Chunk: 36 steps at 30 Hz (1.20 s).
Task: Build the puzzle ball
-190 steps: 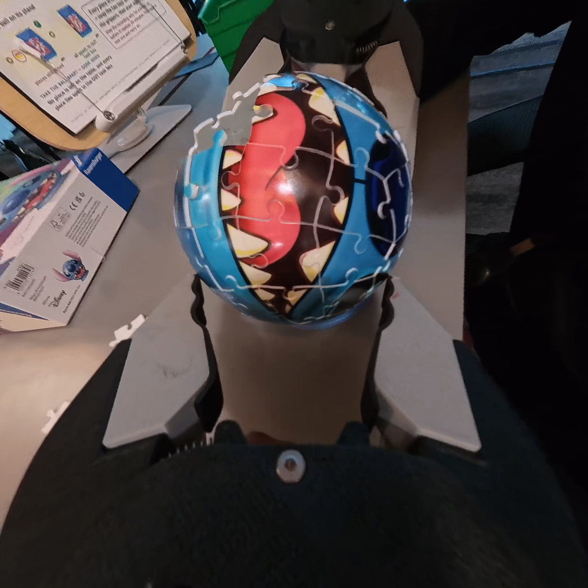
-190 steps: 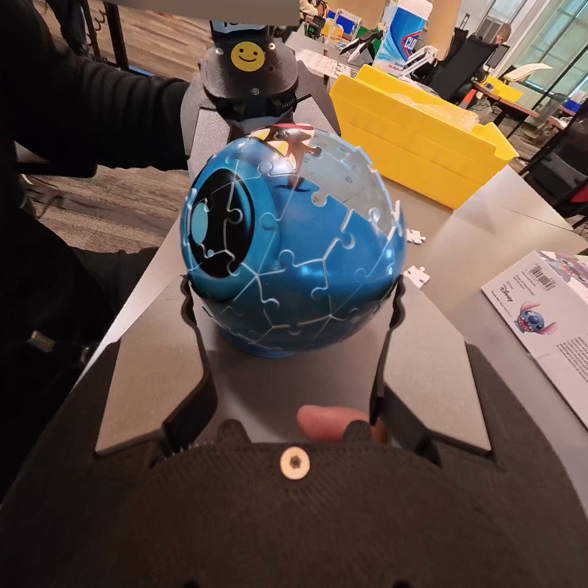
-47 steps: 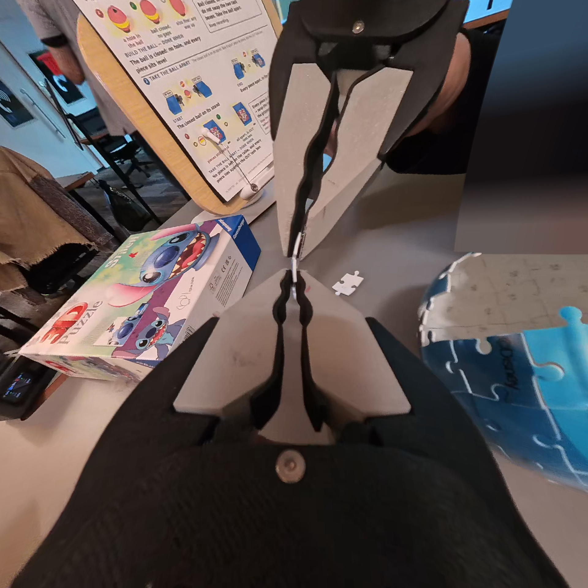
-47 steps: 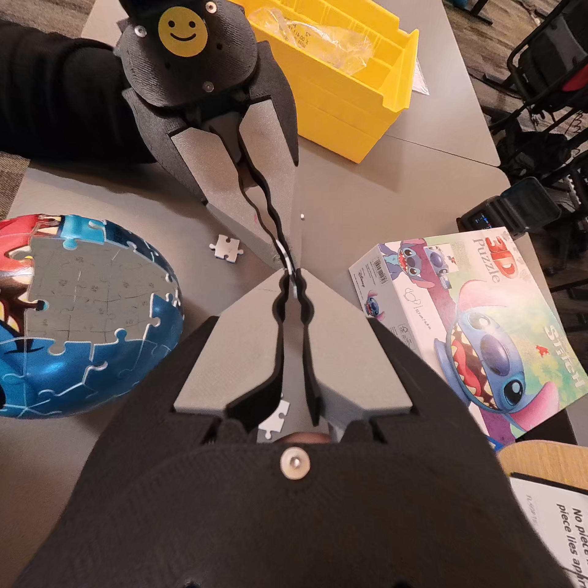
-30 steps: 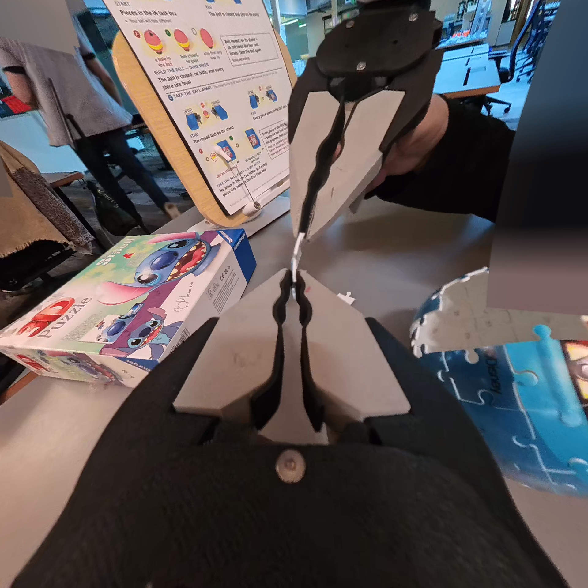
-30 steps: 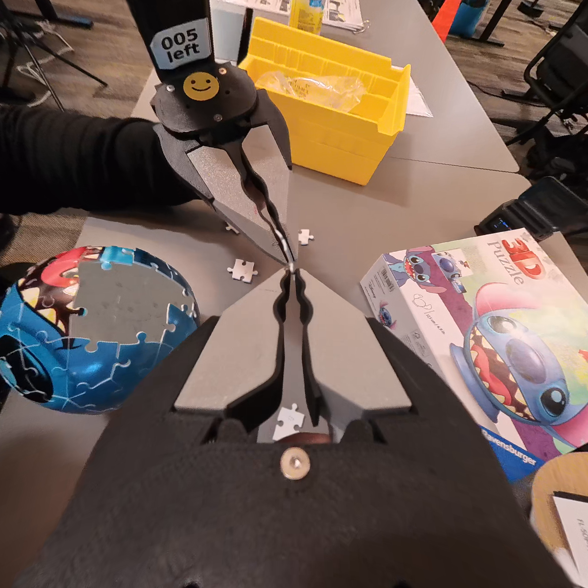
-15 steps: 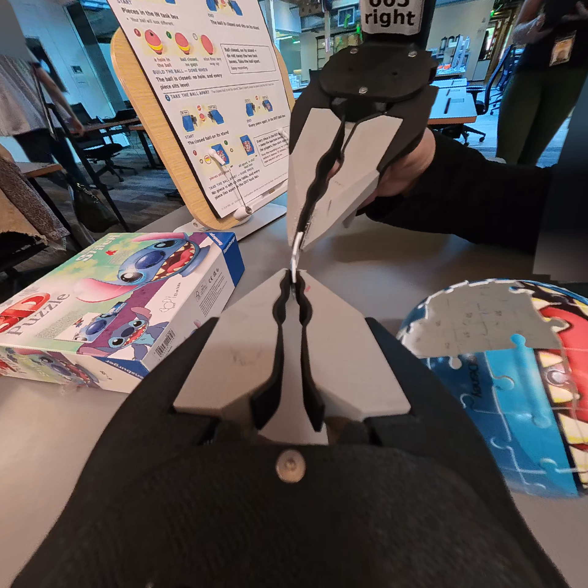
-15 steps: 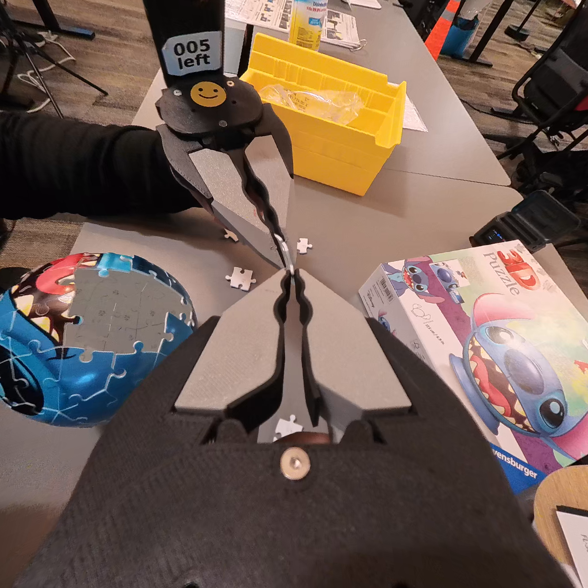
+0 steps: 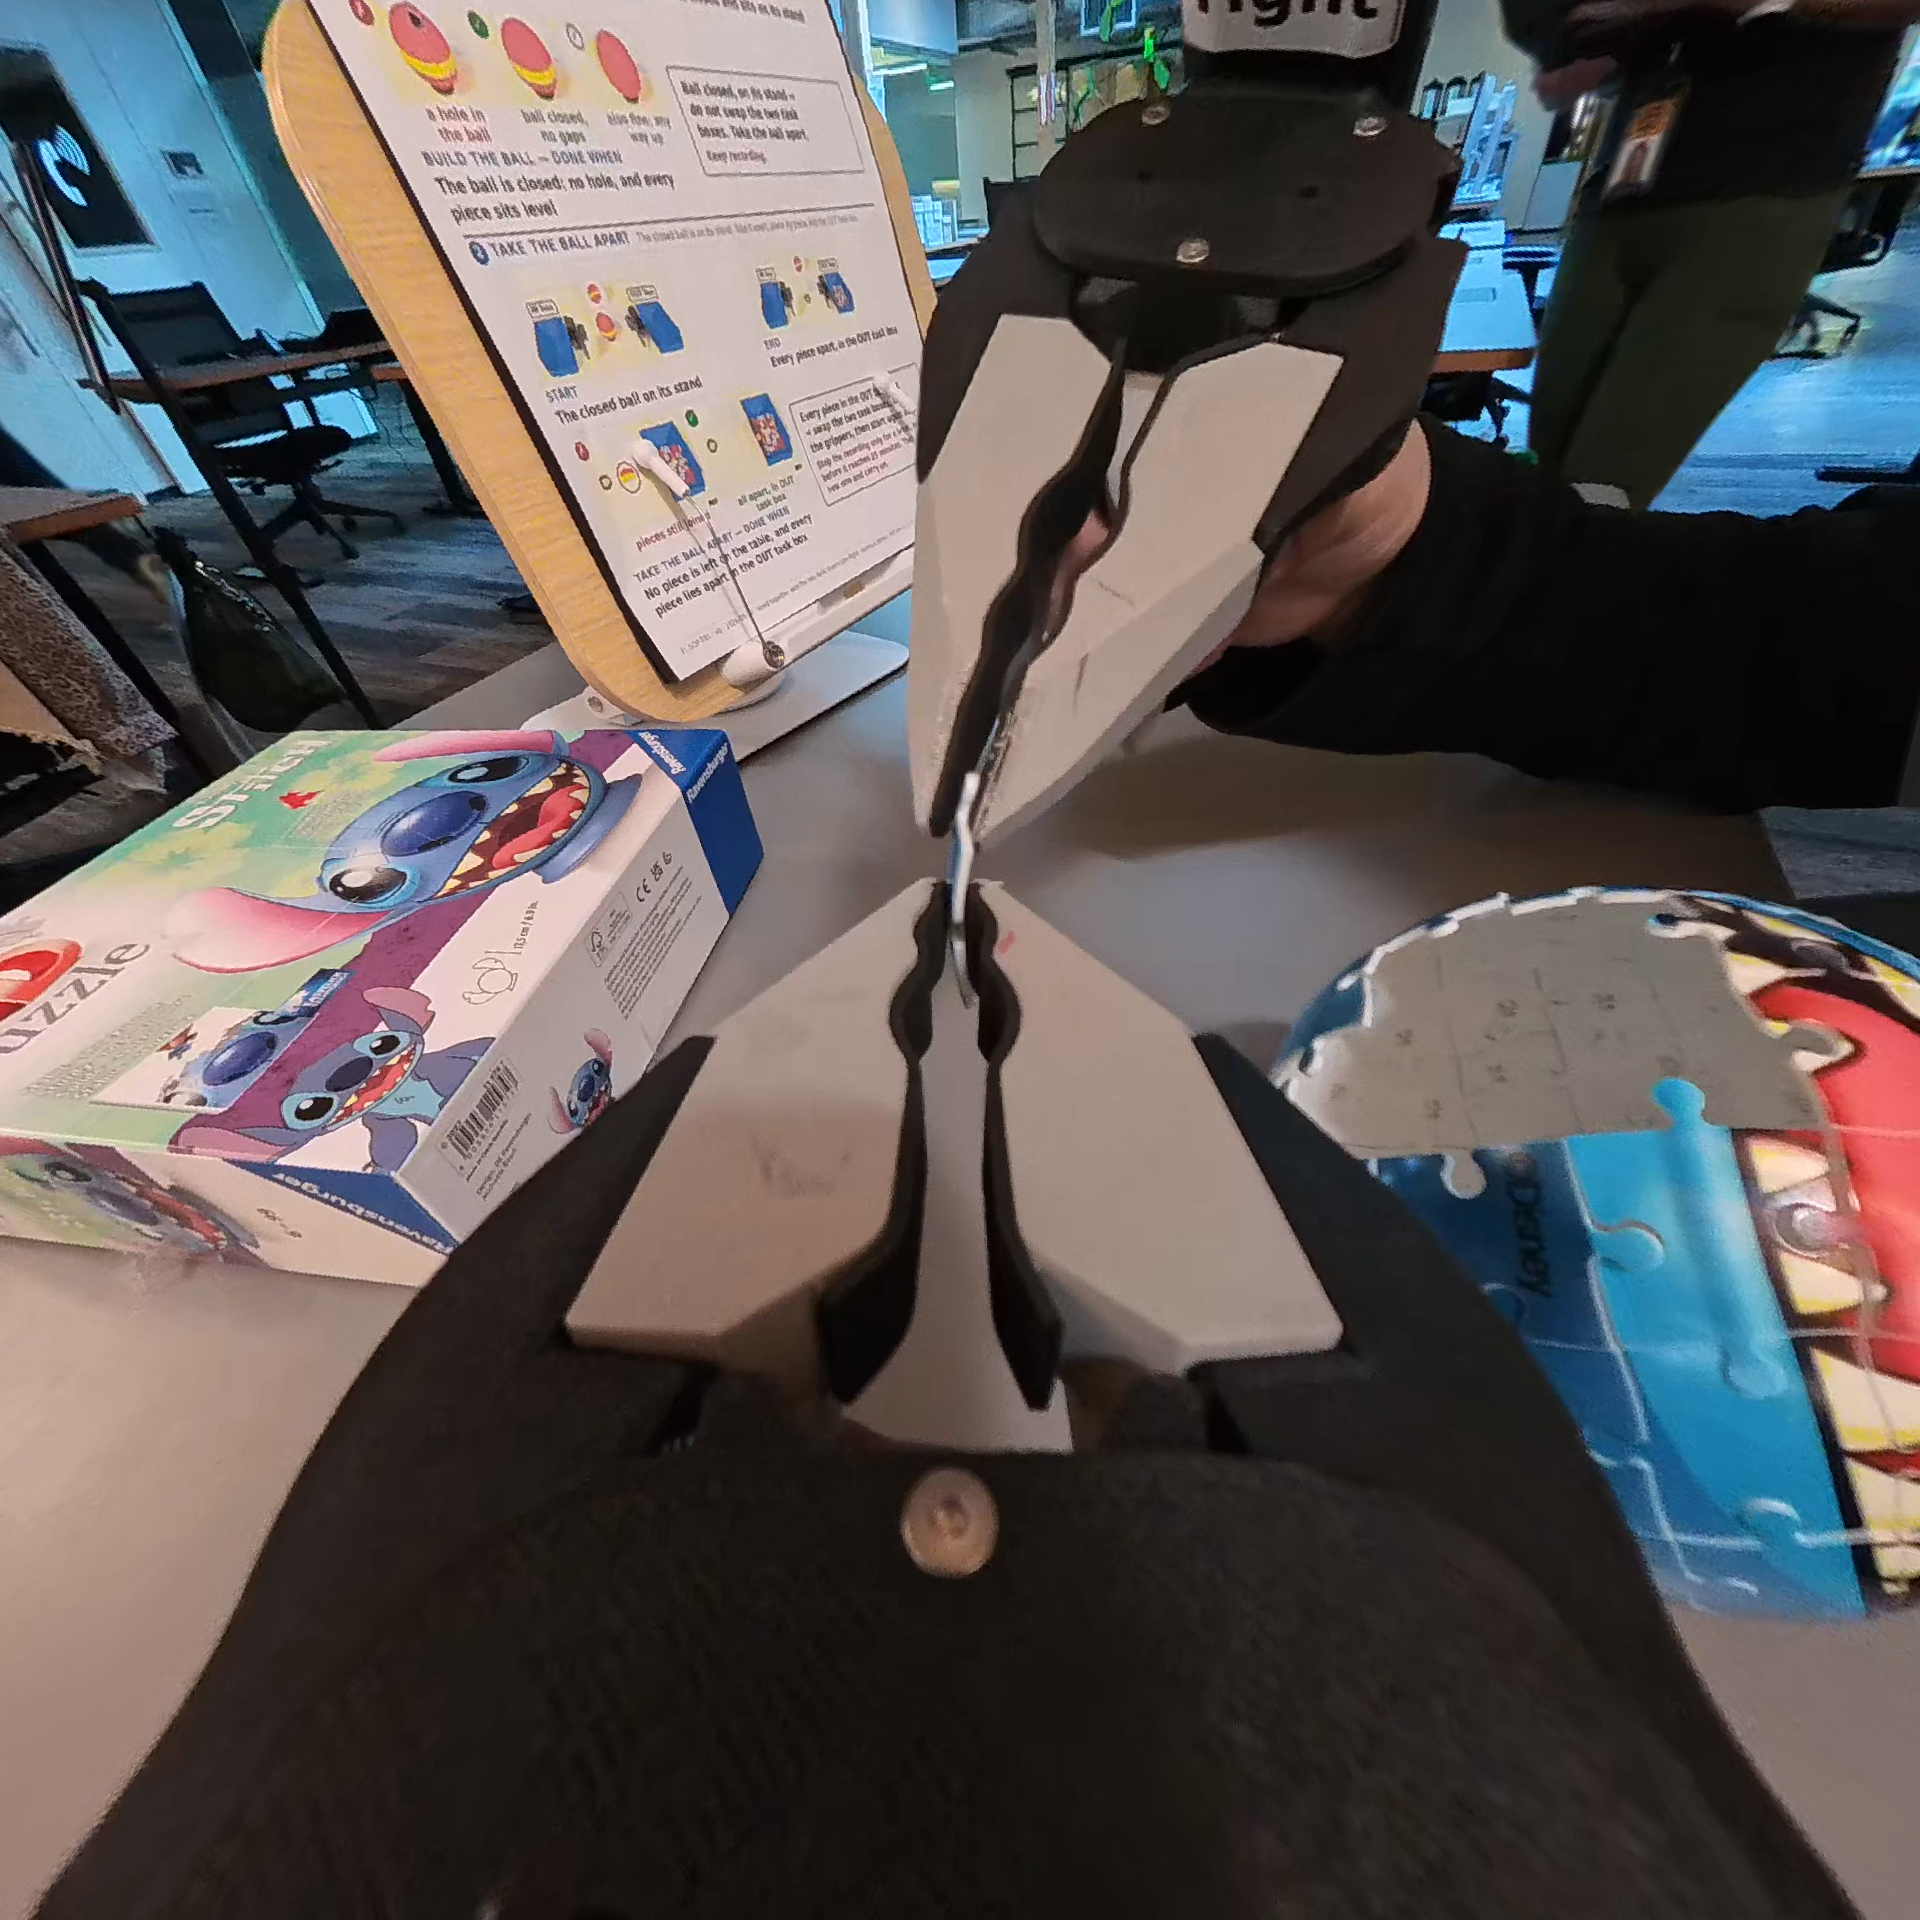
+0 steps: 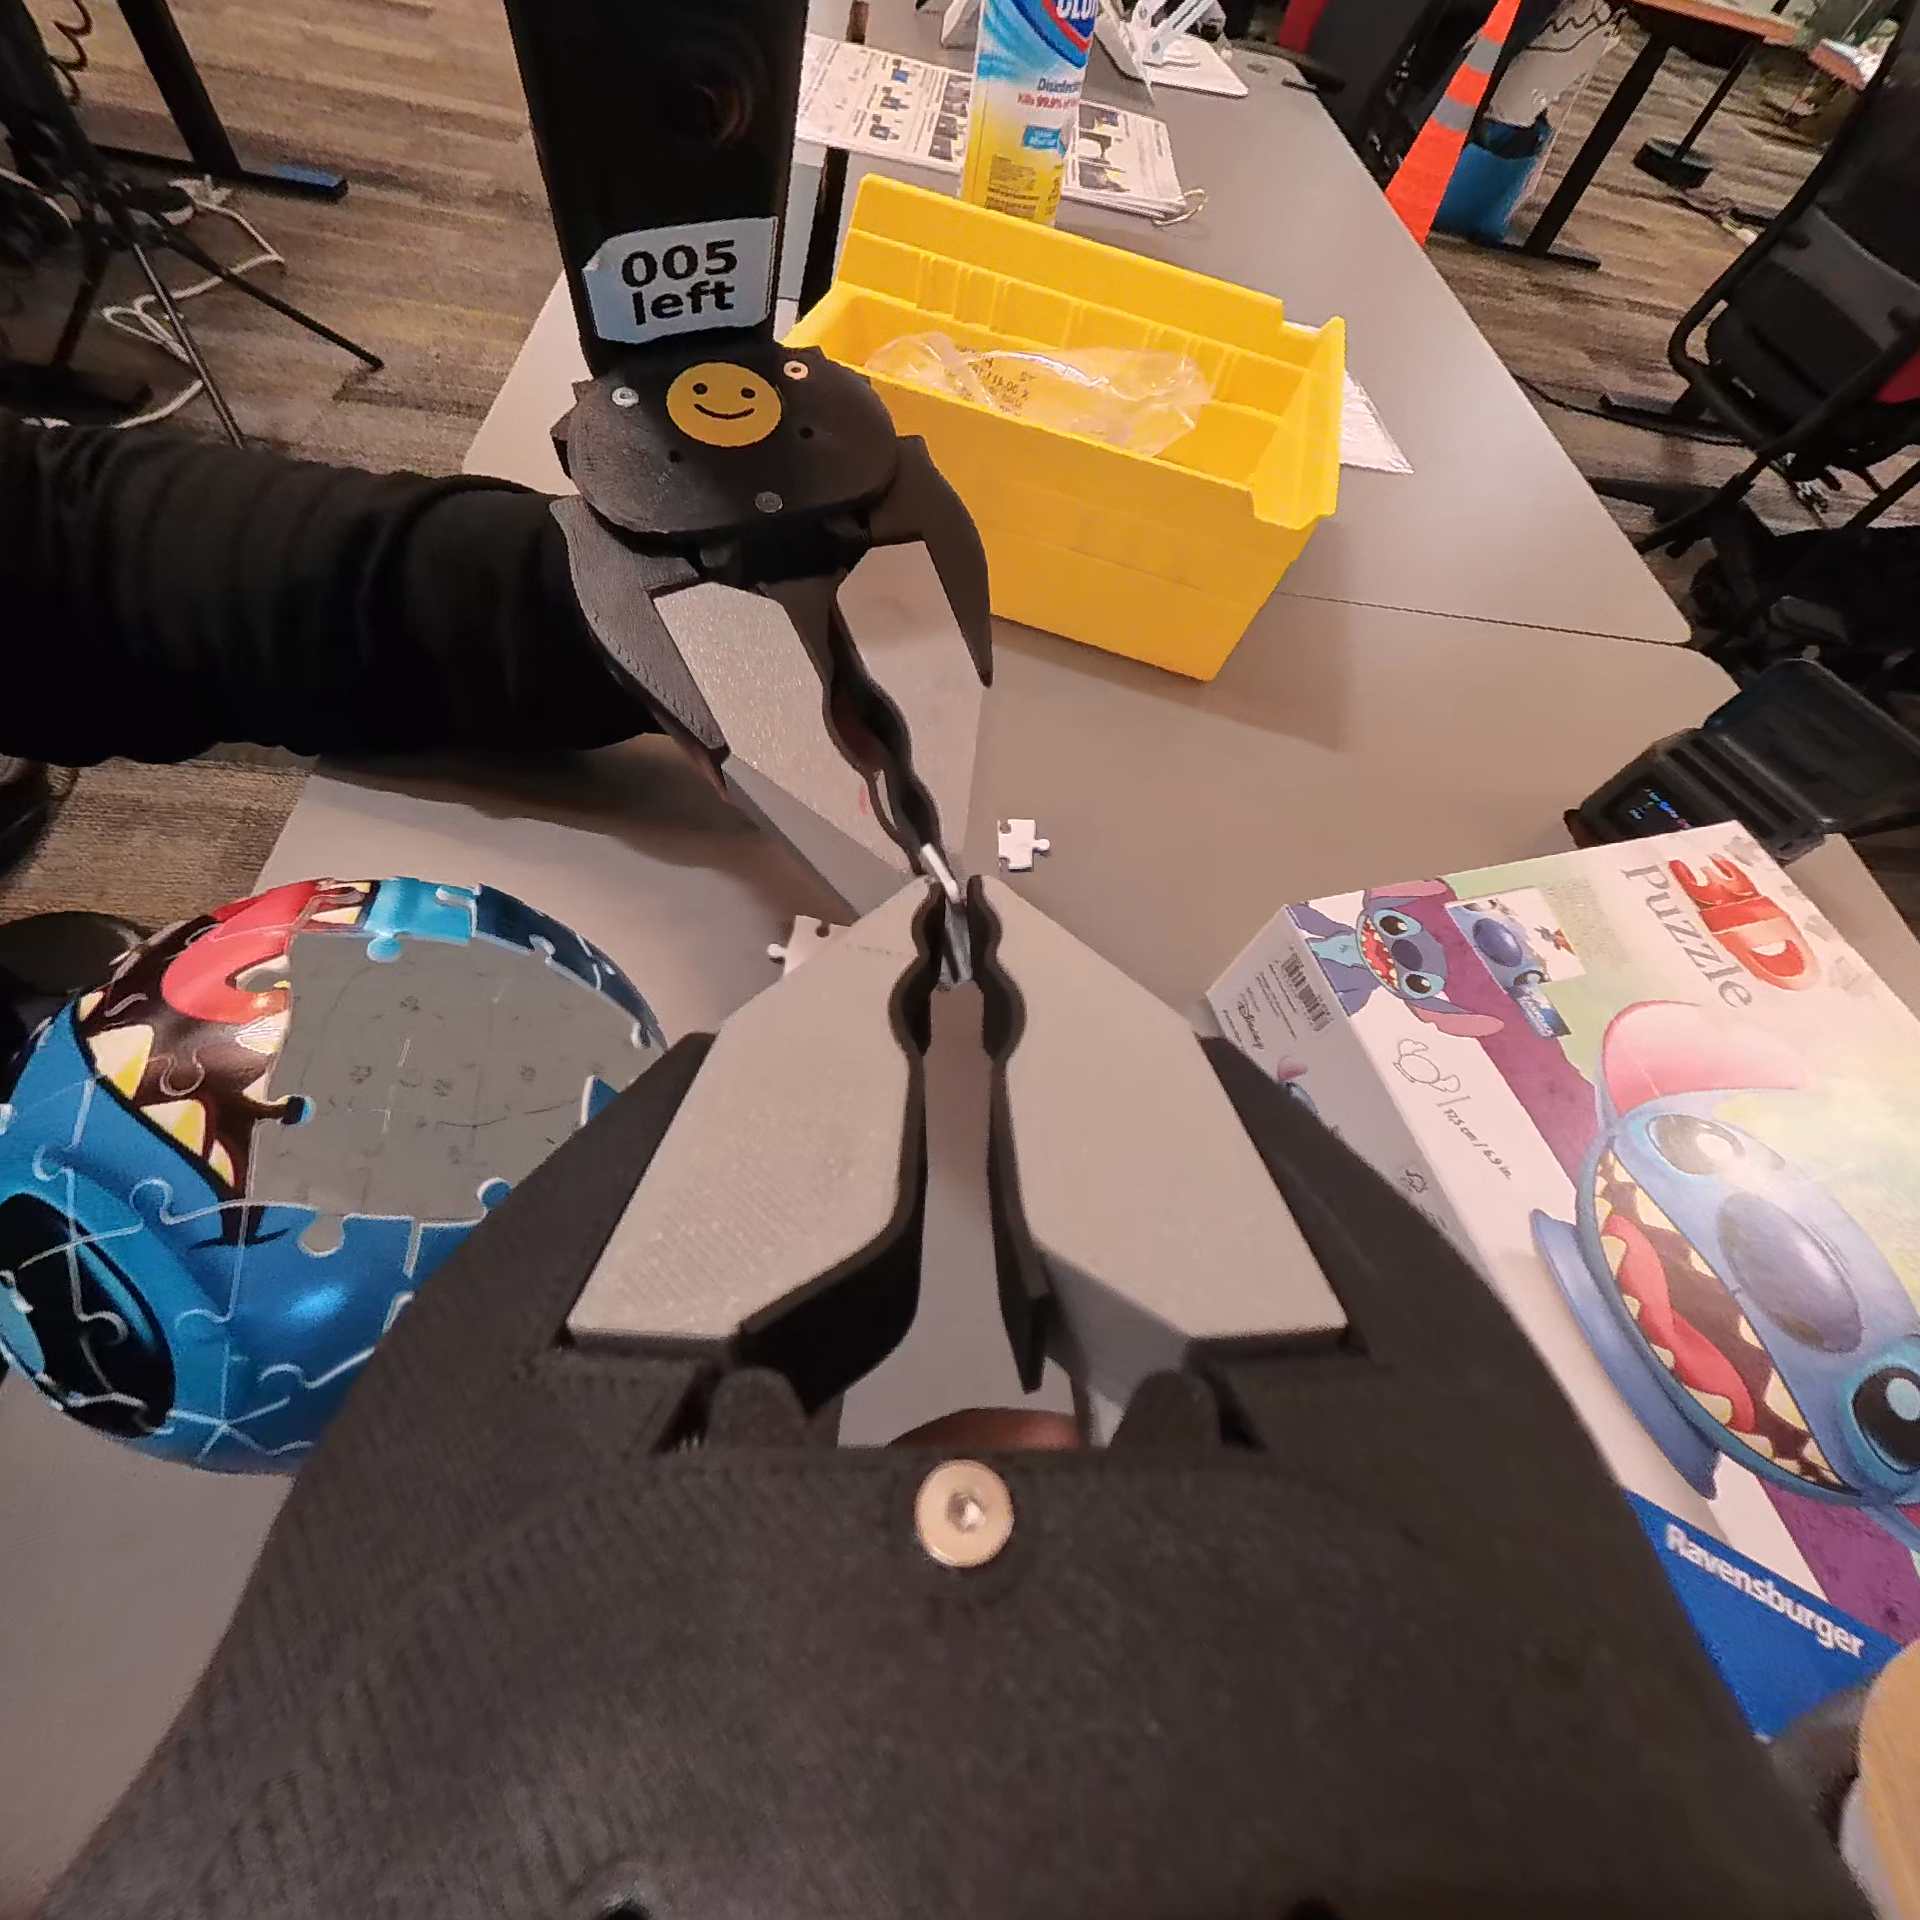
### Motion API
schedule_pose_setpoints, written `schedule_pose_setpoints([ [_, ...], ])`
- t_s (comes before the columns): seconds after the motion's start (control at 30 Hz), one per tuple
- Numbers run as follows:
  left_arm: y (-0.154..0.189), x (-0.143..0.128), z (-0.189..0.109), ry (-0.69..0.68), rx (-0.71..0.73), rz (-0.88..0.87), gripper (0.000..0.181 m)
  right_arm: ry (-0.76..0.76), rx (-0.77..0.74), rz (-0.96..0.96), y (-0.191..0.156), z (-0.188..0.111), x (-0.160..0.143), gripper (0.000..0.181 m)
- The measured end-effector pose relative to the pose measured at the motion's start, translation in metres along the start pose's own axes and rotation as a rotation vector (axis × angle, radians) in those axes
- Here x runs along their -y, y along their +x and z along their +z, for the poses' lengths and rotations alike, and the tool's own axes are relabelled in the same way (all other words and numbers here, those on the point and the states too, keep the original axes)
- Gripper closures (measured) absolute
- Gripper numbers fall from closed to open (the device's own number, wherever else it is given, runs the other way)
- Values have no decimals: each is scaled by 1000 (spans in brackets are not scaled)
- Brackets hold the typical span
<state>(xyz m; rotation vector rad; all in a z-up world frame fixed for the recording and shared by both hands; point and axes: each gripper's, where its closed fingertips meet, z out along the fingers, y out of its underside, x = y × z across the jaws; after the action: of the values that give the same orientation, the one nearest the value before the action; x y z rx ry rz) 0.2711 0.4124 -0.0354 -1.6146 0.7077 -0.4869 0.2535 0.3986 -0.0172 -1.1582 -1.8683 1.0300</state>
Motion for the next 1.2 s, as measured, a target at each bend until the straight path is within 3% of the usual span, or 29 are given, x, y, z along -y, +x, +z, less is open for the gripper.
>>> schedule_pose_setpoints([
  [0.27, 3, 0, 1, 10, -14, -7, 180, -2, 14, -9, -2, -1, -1, 181],
  [0.37, 3, -1, 3, 12, -11, -9, 173, -31, -11, -47, 0, -4, -3, 181],
  [0.47, 0, -6, 3, -5, -8, -20, 155, -56, -67, -71, 12, -19, -4, 181],
  [0.6, -17, -17, 1, -54, 65, -21, 150, -227, -188, -87, 45, -45, -45, 181],
  [0.73, -36, -25, -1, -83, 144, -52, 151, -374, -184, -66, 52, -47, -92, 181],
  [0.97, -51, -35, -4, -111, 203, -78, 152, -432, -118, -31, 44, -14, -123, 181],
  [1.2, -56, -39, -5, -124, 226, -90, 153, -449, -80, 29, 42, -5, -138, 181],
])
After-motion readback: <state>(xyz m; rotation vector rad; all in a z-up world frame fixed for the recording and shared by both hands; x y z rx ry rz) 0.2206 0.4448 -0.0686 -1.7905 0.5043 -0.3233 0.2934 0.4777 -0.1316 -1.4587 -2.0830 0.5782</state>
